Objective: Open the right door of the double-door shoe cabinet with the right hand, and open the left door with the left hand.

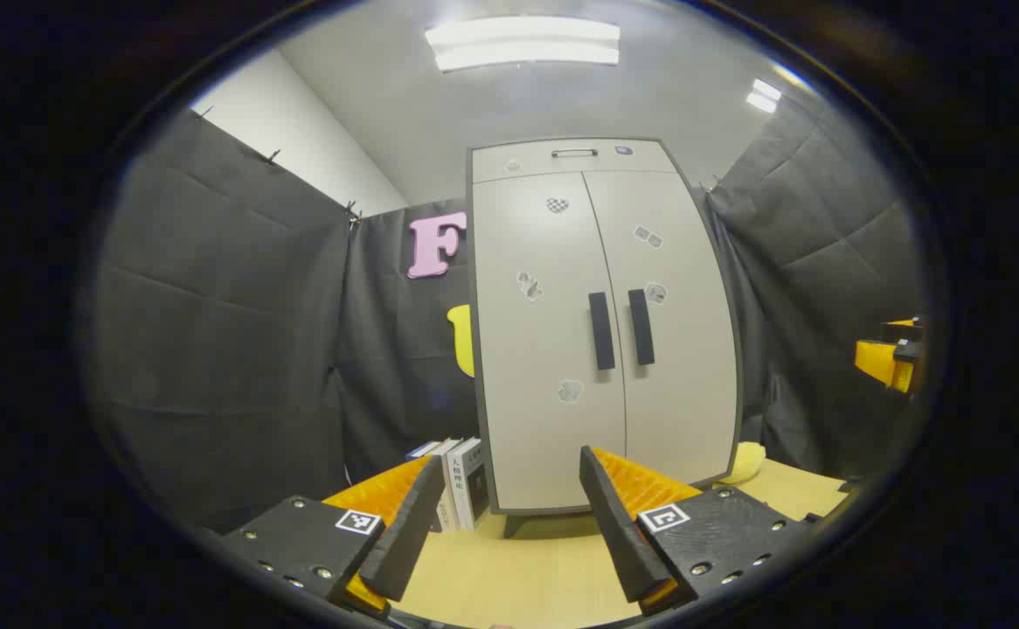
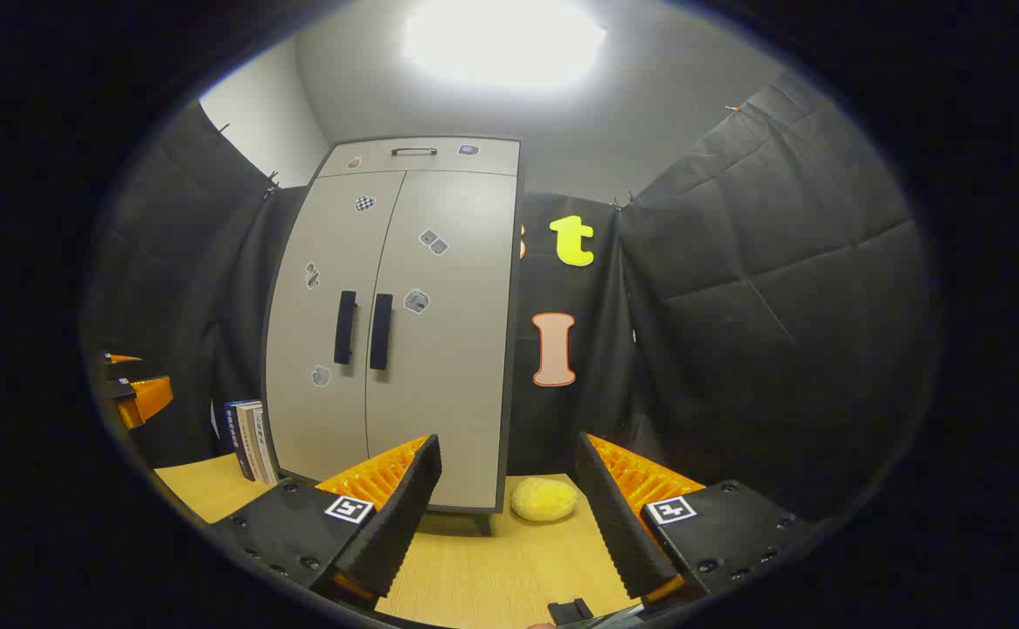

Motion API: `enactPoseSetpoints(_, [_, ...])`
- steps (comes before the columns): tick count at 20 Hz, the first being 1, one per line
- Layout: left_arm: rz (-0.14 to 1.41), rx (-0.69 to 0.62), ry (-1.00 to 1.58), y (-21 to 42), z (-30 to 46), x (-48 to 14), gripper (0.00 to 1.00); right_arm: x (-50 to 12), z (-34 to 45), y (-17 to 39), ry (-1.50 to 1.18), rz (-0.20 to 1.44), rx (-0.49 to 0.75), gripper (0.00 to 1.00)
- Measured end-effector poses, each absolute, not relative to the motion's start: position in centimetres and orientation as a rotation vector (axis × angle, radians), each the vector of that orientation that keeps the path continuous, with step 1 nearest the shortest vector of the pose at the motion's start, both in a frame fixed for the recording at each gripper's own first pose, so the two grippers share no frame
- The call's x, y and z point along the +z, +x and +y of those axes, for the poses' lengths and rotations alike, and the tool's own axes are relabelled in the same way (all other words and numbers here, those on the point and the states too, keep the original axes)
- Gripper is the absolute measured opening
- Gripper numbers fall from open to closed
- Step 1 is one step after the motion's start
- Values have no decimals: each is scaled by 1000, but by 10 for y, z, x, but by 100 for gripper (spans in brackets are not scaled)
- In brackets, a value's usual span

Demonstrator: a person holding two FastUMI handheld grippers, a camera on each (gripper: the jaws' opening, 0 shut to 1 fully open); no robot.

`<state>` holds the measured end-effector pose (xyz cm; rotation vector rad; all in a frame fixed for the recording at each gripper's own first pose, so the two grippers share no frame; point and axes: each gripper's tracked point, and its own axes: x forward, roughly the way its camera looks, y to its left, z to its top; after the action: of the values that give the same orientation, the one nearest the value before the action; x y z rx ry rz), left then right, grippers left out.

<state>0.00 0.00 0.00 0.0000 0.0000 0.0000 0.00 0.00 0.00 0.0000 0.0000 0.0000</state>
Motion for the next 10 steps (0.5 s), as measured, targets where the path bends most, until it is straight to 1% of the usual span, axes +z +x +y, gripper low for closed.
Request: enactPoseSetpoints(10, [1, 7, 7, 1, -16, 5, 92, -2, -10, 8, 3, 0, 15, 97])
